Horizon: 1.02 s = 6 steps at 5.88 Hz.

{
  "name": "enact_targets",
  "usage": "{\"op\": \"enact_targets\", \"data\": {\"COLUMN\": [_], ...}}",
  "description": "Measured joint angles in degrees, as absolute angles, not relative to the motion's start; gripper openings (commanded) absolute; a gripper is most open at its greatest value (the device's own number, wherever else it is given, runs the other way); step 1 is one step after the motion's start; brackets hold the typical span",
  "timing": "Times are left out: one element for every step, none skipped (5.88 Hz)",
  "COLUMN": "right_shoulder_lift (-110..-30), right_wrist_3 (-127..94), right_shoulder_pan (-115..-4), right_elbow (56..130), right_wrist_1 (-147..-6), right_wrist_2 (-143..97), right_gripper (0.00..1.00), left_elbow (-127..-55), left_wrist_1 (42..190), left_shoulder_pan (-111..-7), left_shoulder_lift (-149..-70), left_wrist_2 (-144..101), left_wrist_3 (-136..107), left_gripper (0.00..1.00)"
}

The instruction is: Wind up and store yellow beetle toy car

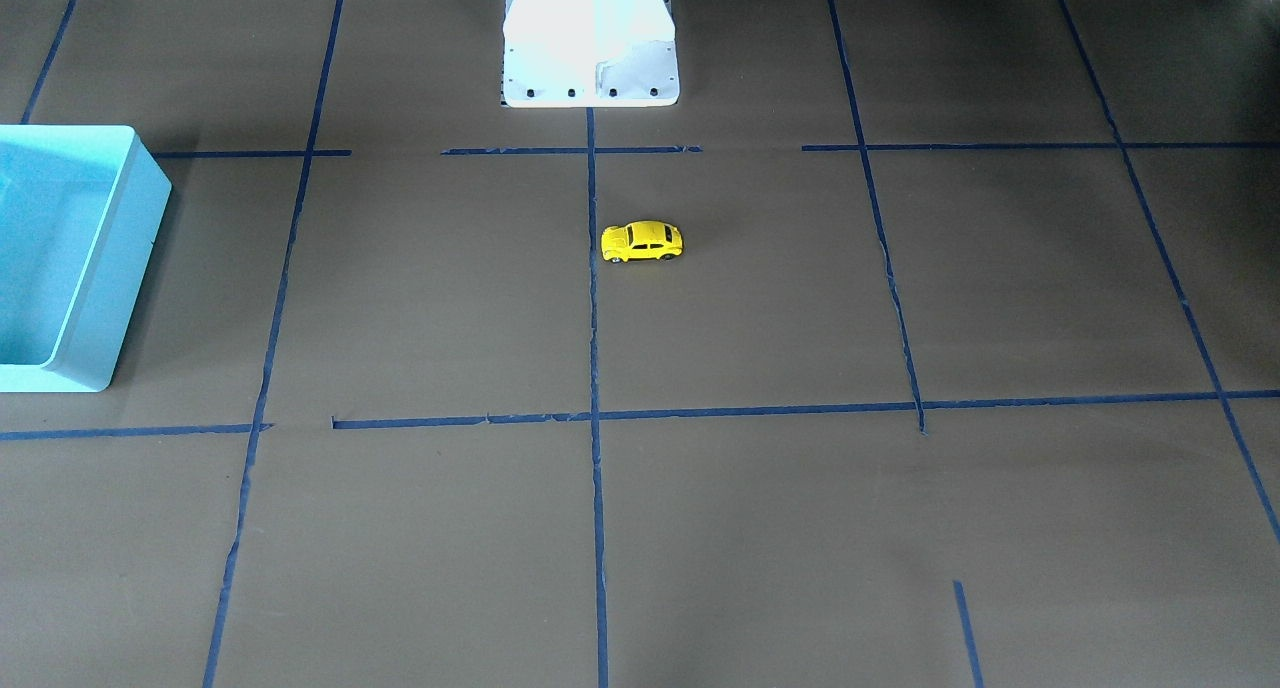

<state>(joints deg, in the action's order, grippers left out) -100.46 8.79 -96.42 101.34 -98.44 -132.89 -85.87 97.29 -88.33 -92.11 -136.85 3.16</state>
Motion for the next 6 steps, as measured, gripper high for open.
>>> {"op": "enact_targets", "data": {"right_shoulder_lift": [-100.5, -100.5, -100.5, -100.5, -100.5, -100.5], "right_wrist_3": [8.8, 8.7, 8.7, 8.7, 8.7, 8.7], "right_shoulder_pan": [-96.4, -96.4, -96.4, -96.4, -96.4, -96.4], "right_elbow": [101.3, 101.3, 101.3, 101.3, 101.3, 101.3], "right_wrist_1": [-98.4, -98.4, -98.4, -98.4, -98.4, -98.4], "right_wrist_2": [-132.9, -132.9, -132.9, -132.9, -132.9, -132.9], "right_gripper": [1.0, 1.0, 1.0, 1.0, 1.0, 1.0], "left_elbow": [-85.9, -85.9, -85.9, -86.0, -86.4, -86.8], "left_wrist_1": [97.3, 97.3, 97.2, 97.1, 97.2, 97.4], "left_shoulder_pan": [-88.3, -88.3, -88.2, -87.7, -87.1, -86.8], "left_shoulder_lift": [-92.1, -92.1, -92.2, -92.3, -92.3, -92.3], "left_wrist_2": [-136.8, -136.8, -136.7, -136.7, -136.8, -137.1], "left_wrist_3": [3.2, 3.2, 3.1, 3.1, 3.1, 3.2], "left_gripper": [1.0, 1.0, 1.0, 1.0, 1.0, 1.0]}}
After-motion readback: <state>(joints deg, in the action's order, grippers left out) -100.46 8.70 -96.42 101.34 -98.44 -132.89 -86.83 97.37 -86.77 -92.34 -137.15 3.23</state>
